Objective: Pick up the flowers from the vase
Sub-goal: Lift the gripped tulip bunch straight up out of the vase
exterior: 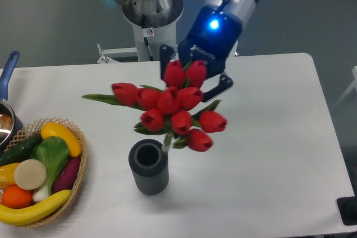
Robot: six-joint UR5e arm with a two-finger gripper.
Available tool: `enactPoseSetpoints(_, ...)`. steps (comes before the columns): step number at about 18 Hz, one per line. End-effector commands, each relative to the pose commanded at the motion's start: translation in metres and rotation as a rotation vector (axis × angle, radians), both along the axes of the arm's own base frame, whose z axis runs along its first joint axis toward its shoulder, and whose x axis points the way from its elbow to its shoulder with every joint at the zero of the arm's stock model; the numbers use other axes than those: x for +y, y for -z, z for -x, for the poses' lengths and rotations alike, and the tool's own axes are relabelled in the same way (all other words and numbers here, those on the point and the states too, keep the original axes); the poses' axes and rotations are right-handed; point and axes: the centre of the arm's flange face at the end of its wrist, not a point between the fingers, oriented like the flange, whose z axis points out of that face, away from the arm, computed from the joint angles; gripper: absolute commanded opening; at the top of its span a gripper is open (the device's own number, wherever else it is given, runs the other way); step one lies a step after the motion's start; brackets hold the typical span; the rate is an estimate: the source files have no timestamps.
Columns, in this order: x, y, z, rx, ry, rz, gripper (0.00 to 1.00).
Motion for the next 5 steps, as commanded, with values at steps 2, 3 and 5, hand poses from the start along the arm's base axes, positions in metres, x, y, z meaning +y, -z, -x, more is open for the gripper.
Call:
enactPoseSetpoints(2, -0.011, 0.003, 0.011, 0.016, -0.015, 0.003, 0.3)
enactPoseSetpoints(3, -0.018, 0.004, 0.018, 0.016, -0.031, 0.003, 0.3)
enactPoseSetpoints(5, -0.027, 0.005, 0.026, 0.016, -0.051, 0.004, 0.3)
